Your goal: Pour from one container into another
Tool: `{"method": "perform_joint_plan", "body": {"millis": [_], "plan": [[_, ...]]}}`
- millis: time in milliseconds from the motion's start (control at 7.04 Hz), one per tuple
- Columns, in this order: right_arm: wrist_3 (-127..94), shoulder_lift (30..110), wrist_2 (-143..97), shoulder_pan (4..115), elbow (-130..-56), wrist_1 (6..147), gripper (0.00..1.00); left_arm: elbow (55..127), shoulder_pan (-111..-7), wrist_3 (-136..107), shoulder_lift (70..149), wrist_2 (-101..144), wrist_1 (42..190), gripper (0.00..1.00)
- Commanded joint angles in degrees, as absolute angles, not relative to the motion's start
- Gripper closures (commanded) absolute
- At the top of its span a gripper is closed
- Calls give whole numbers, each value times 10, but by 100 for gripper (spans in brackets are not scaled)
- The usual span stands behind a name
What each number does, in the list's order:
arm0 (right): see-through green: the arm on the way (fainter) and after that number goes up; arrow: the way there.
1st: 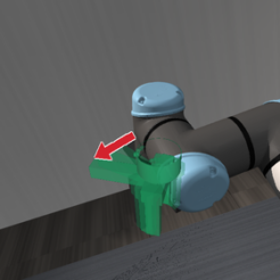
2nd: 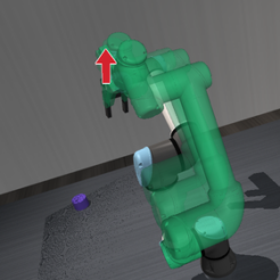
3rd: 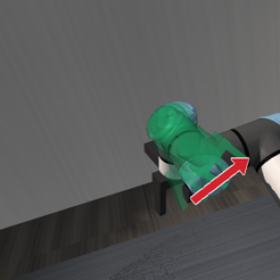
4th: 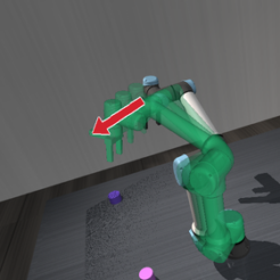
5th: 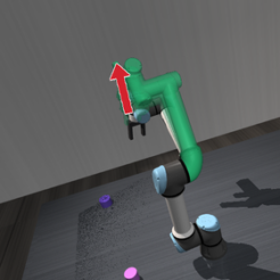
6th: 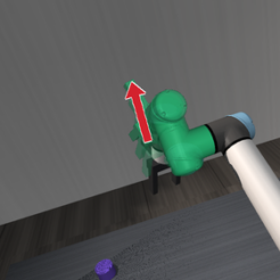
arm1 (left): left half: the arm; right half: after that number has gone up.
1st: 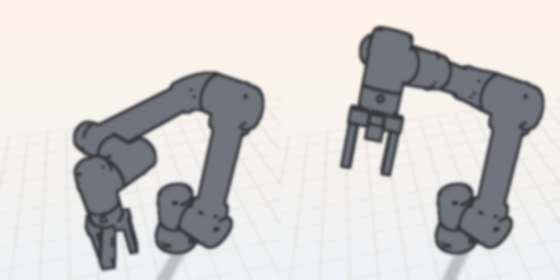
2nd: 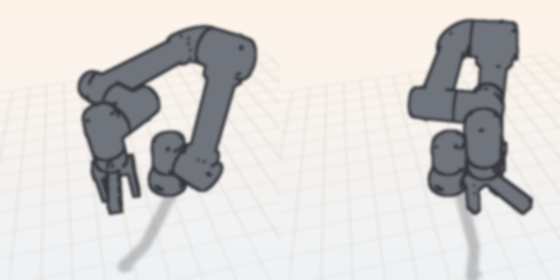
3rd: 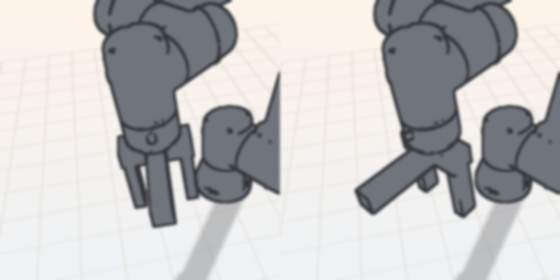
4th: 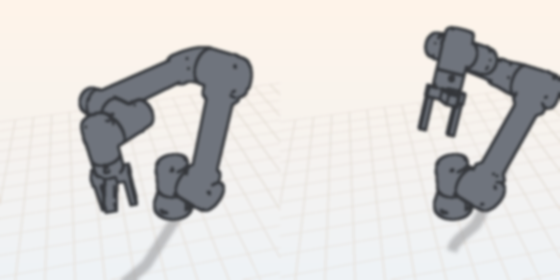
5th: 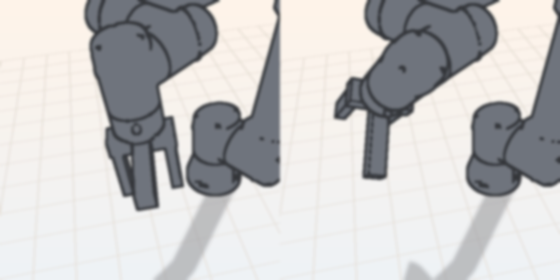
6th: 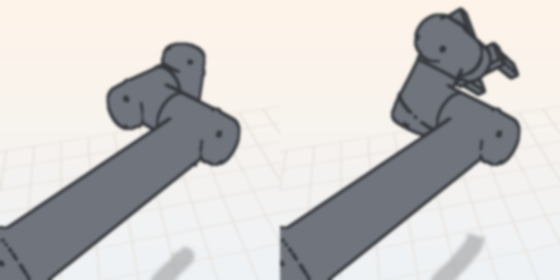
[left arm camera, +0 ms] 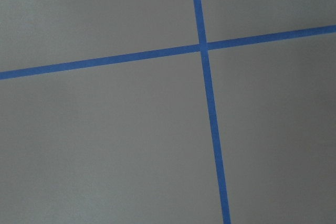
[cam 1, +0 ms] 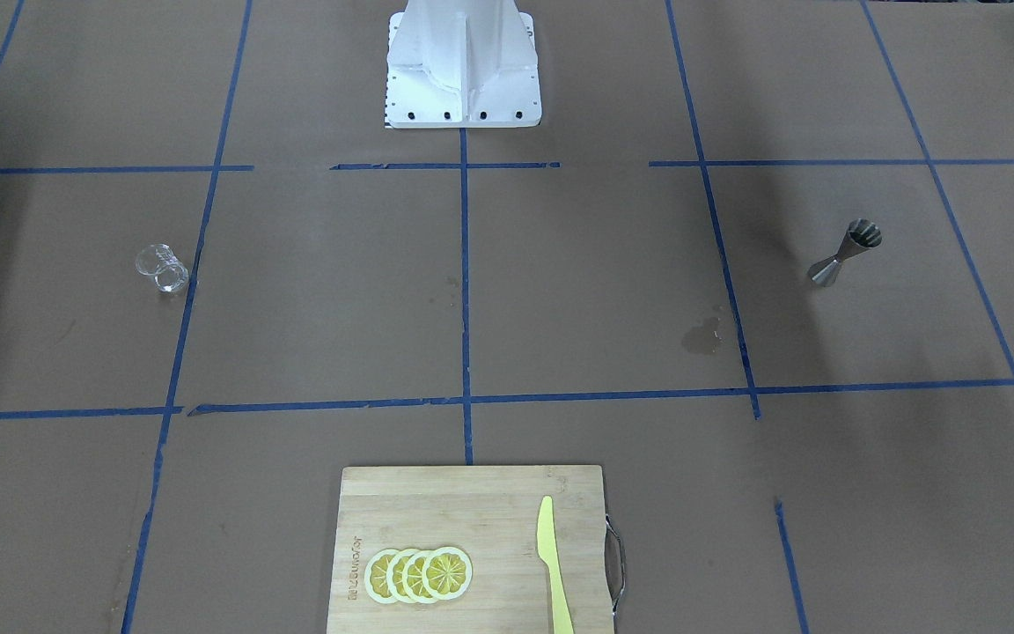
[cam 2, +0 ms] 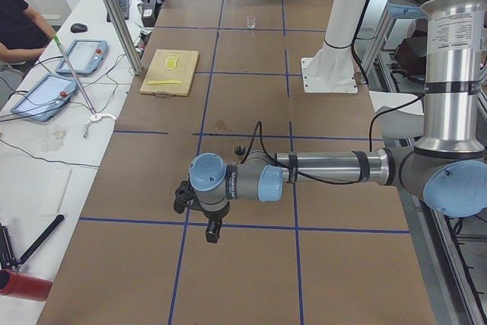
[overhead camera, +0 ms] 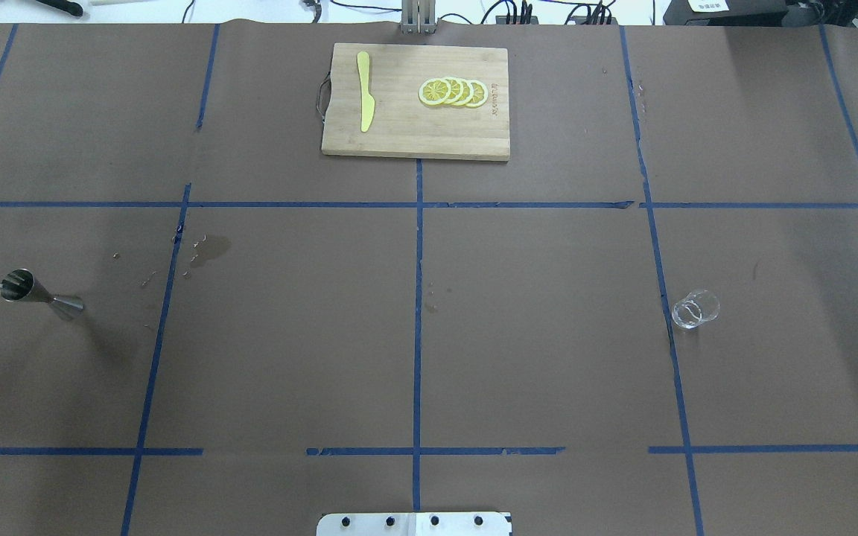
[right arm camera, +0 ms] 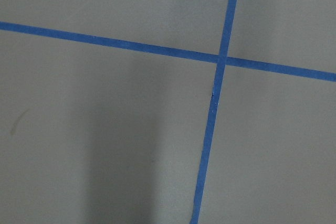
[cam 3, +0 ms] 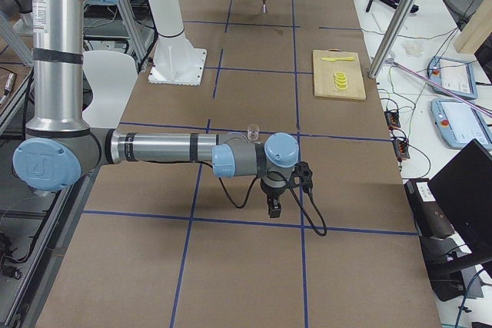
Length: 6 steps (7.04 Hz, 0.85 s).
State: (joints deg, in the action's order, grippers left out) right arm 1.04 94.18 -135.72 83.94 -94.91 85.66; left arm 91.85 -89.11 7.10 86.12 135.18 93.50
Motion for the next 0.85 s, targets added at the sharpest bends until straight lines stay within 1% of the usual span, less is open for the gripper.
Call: {"method": "perform_joint_plan", "body": {"millis": [0, 710], "plan": [[11, 942, -1356, 839, -950, 855, 0, 925, -897, 106, 864, 1352, 905, 0], [11, 938, -1359, 845, -954, 859, 0, 925, -897, 104, 869, 1352, 903, 0]]}}
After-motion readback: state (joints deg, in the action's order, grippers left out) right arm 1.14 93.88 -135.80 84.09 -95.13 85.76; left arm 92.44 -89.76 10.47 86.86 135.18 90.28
